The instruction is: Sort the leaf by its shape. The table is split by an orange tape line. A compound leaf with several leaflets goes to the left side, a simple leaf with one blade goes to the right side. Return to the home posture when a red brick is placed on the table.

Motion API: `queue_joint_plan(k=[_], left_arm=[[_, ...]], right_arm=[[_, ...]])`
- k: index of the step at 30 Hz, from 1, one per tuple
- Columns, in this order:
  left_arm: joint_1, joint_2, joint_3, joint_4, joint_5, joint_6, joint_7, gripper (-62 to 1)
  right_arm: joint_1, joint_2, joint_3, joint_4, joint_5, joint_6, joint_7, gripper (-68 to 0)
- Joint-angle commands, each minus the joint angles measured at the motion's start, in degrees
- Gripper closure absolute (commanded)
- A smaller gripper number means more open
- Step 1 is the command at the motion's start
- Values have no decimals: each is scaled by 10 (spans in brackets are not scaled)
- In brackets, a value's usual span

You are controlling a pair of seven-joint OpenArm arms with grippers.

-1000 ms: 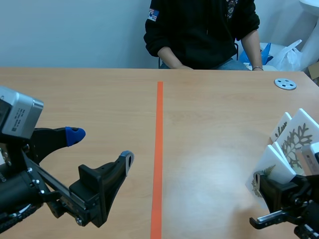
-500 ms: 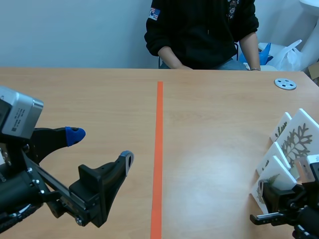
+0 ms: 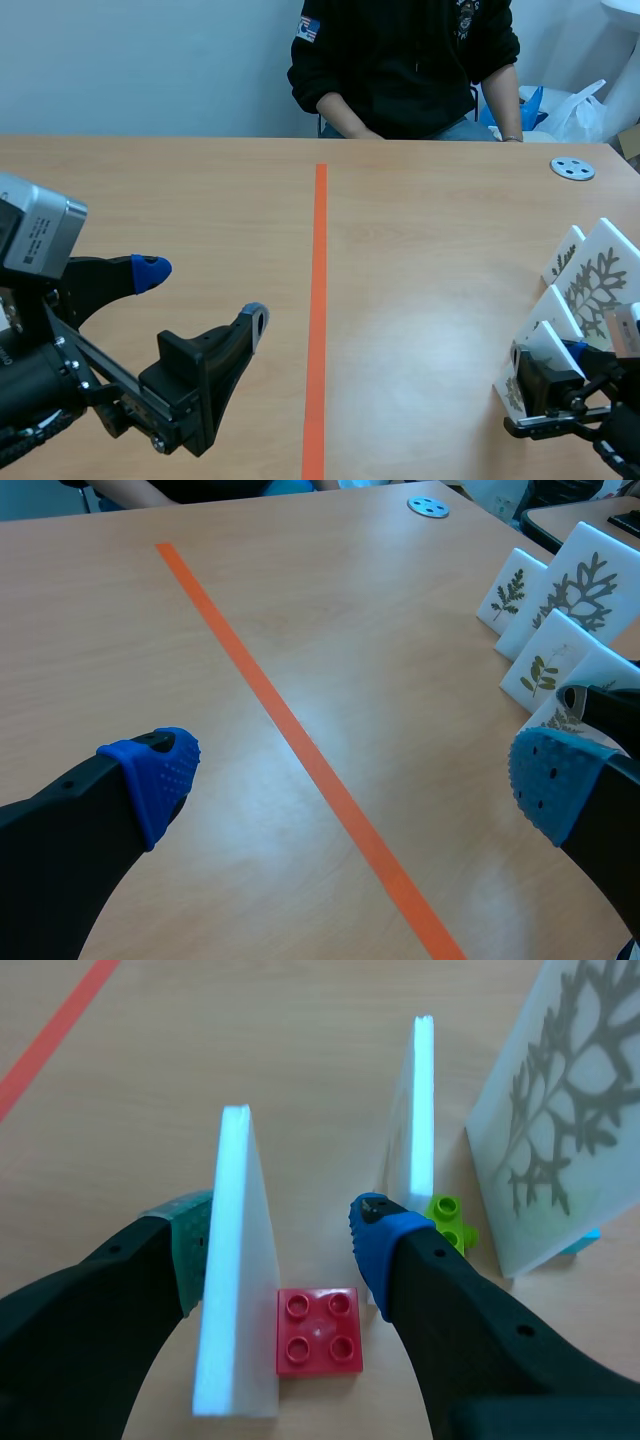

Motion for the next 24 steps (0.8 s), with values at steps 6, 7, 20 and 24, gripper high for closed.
queue_joint_plan(k=[6, 7, 20, 24], left_arm=[[-3, 0, -2, 3, -4, -1, -8, -623], [-3, 0, -2, 3, -4, -1, -8, -623], [-3, 0, -2, 3, -4, -1, -8, -623], [-3, -2, -2, 3, -4, -1, -7, -623]], right_arm=[[2, 6, 22, 78, 3, 0, -1, -312], [2, 6, 27, 89, 3, 0, -7, -312], [-63, 6, 94, 273, 4, 35, -91, -679], [-101, 6, 98, 329, 19, 77, -131, -679]])
